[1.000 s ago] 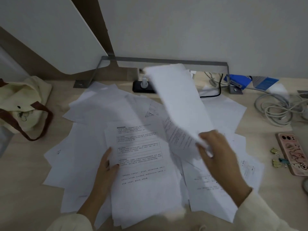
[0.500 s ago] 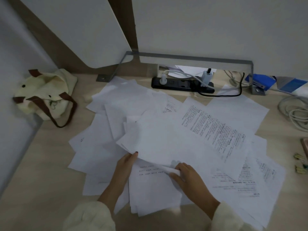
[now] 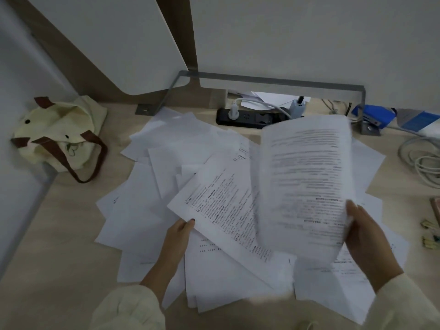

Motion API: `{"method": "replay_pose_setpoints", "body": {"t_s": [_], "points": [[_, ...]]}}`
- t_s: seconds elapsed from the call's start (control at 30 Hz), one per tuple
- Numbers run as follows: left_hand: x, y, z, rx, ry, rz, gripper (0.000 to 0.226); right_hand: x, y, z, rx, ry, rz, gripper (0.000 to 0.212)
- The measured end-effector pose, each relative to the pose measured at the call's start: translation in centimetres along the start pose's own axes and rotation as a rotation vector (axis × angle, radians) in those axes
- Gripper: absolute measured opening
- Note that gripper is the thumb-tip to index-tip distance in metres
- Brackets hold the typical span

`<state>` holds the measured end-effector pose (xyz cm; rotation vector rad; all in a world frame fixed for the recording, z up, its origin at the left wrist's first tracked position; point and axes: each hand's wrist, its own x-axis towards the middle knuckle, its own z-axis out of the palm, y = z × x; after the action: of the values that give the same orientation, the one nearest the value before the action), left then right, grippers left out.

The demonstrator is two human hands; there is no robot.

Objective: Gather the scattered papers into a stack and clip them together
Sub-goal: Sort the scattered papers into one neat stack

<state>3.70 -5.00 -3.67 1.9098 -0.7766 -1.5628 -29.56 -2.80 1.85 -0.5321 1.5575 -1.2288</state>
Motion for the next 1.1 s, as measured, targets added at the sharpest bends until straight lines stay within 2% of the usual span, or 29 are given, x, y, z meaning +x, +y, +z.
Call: {"method": "replay_pose_setpoints", "body": {"t_s": [0.1, 0.27, 0.3, 0.4, 0.43, 0.63, 0.8, 0.87, 0.93, 1.0, 1.1], "points": [[-0.1, 0.0, 0.1, -0.015, -0.011, 0.009, 0.014, 0.7, 1.0, -2.1, -0.091, 0.083, 0.102, 0.030], [0.1, -0.3, -0.1, -0.001, -0.035, 0.010, 0.017, -0.2, 2.7, -2.5, -0.299, 0.173, 0.159, 0.071], [0.2, -0.4, -0.2, 0.008, -0.035, 0.006, 0.016, -0.4, 2.8, -2.3, -0.312, 0.162, 0.168, 0.069], [0.3, -0.5, -0.4, 0.018, -0.043, 0.000, 0.013, -0.7, 3.0, -1.8, -0.321, 0.148, 0.187, 0.029], [0.4, -0.6, -0.4, 0.017, -0.046, -0.001, 0.014, -0.7, 3.0, -1.7, -0.330, 0.146, 0.190, 0.022], [1.0, -0.5, -0.7, 0.012, -0.034, -0.028, 0.021, -0.4, 2.6, -1.6, -0.333, 0.111, 0.217, 0.018], [1.0, 0.2, -1.3, 0.006, 0.003, -0.007, 0.027, -0.7, 2.0, -2.0, -0.430, -0.158, 0.335, 0.030], [1.1, 0.2, -1.6, 0.030, 0.005, 0.022, 0.028, -0.6, 1.5, -1.7, -0.620, -0.212, 0.352, 0.030], [1.2, 0.4, -2.0, 0.073, 0.008, 0.061, 0.029, 0.0, 0.8, -1.0, -0.897, -0.170, 0.291, 0.027], [1.3, 0.4, -2.3, 0.096, 0.014, 0.099, 0.032, 0.7, 0.0, -0.2, -1.186, -0.105, 0.155, 0.027], [1.5, 0.7, -2.4, 0.096, 0.022, 0.134, 0.026, 1.7, -1.5, 1.7, -1.545, -0.093, -0.158, 0.013]]}}
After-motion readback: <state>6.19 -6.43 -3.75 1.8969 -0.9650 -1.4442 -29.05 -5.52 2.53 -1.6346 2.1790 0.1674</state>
